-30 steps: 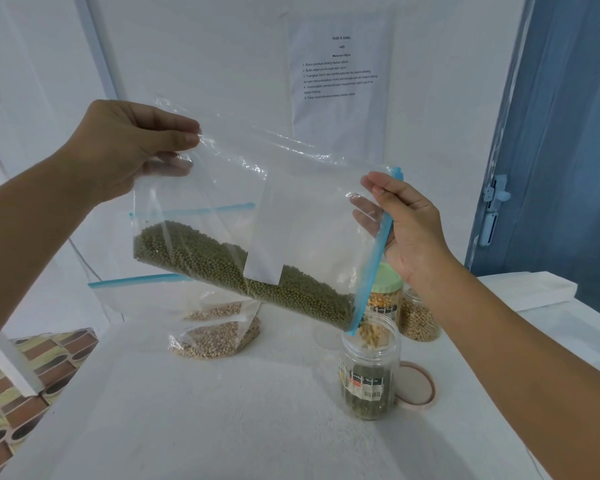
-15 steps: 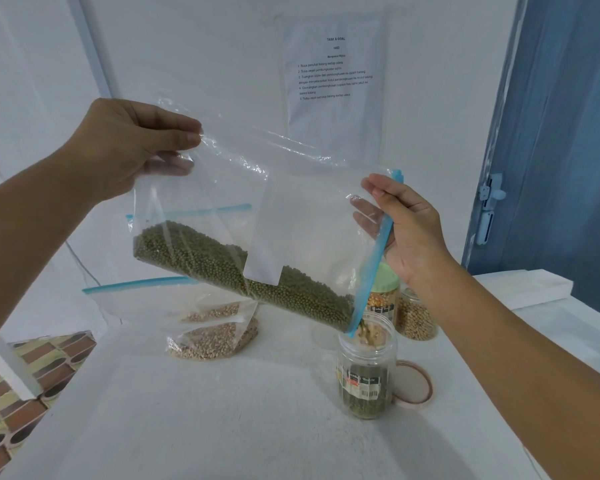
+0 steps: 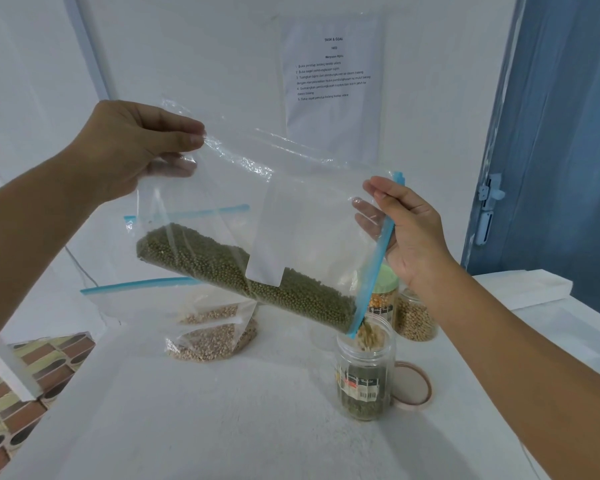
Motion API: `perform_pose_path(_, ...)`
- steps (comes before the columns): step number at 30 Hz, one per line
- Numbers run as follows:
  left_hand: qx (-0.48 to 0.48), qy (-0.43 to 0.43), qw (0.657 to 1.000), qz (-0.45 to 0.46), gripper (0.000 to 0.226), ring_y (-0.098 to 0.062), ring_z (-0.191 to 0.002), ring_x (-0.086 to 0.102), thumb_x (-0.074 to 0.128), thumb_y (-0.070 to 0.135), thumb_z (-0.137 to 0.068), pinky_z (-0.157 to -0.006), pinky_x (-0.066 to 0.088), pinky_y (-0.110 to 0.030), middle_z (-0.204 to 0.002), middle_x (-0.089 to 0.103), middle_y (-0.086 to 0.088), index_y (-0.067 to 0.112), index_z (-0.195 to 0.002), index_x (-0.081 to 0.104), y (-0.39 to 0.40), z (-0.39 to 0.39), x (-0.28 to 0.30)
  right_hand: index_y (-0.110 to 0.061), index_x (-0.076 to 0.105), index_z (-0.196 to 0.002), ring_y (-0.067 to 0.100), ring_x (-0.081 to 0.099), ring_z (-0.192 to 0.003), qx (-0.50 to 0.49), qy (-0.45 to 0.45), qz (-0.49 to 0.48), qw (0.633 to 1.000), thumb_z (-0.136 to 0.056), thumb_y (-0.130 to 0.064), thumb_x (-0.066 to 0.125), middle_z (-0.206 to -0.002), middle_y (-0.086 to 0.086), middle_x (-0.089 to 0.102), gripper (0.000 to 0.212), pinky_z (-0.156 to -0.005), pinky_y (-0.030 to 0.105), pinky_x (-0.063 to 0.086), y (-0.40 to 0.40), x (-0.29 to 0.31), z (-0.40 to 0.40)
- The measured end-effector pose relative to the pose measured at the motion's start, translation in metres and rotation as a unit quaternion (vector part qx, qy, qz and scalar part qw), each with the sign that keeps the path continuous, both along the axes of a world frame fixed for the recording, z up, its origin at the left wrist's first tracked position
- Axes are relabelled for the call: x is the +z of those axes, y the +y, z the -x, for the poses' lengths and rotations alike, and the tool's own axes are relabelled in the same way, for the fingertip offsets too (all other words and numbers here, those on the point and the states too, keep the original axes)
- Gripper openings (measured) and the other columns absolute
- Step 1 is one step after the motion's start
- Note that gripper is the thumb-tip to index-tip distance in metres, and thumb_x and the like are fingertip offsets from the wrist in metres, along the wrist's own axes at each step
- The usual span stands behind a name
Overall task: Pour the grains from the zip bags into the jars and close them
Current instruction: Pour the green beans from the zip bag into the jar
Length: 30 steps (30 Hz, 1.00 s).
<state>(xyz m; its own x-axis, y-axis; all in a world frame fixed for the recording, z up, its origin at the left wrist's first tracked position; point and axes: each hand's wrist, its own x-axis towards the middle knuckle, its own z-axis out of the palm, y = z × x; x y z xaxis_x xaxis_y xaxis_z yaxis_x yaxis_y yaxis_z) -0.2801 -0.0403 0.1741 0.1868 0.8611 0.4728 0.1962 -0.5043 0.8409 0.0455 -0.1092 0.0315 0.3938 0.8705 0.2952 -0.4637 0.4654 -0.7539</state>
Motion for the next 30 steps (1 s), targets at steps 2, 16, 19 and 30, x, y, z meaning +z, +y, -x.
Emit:
perform_pose_path(2,0.0,-0.002,1.0,-0.001,0.027,-0.019,-0.07,0.068,0.086,0.011,-0.073,-0.079,0.065,-0.035,-0.106,0.078,-0.013,0.01,-0.099,0.081,0.0003,-0.0003,-0.0004,-0.012,0.078,-0.104,0.03,0.076,-0.101,0.0,0.0,-0.001,1.0,-0.1,-0.001,0.063,-0.116,0.008,0.077,0.019,-0.082,0.034,0.061,0.0003,-0.0001,-0.0003)
perform_pose_path(16,-0.001,-0.004,1.0,-0.001,0.022,-0.019,-0.069,0.069,0.086,0.011,-0.074,-0.077,0.065,-0.034,-0.111,0.077,-0.018,0.012,-0.095,0.082,0.0011,0.001,-0.0014,-0.012,0.079,-0.102,0.03,0.076,-0.101,0.006,0.001,-0.005,1.0,-0.1,-0.001,0.063,-0.114,0.007,0.078,0.02,-0.083,0.035,0.062,0.0022,0.0002,-0.0001)
perform_pose_path(19,0.001,-0.006,1.0,0.001,0.02,-0.018,-0.068,0.069,0.086,0.011,-0.073,-0.077,0.065,-0.034,-0.111,0.077,-0.018,0.013,-0.092,0.083,0.0022,0.0029,-0.0028,-0.012,0.079,-0.103,0.03,0.076,-0.102,0.008,0.0,-0.004,1.0,-0.099,-0.001,0.063,-0.115,0.008,0.078,0.02,-0.083,0.035,0.062,0.0033,0.0007,0.0007)
perform_pose_path(30,0.0,-0.005,1.0,-0.002,0.018,-0.017,-0.066,0.069,0.086,0.011,-0.074,-0.076,0.064,-0.032,-0.11,0.077,-0.016,0.014,-0.092,0.083,0.0055,0.007,-0.0018,-0.013,0.079,-0.103,0.029,0.076,-0.101,0.009,-0.004,-0.004,1.0,-0.099,-0.002,0.064,-0.116,0.008,0.077,0.019,-0.083,0.035,0.062,0.0058,0.0018,0.0034)
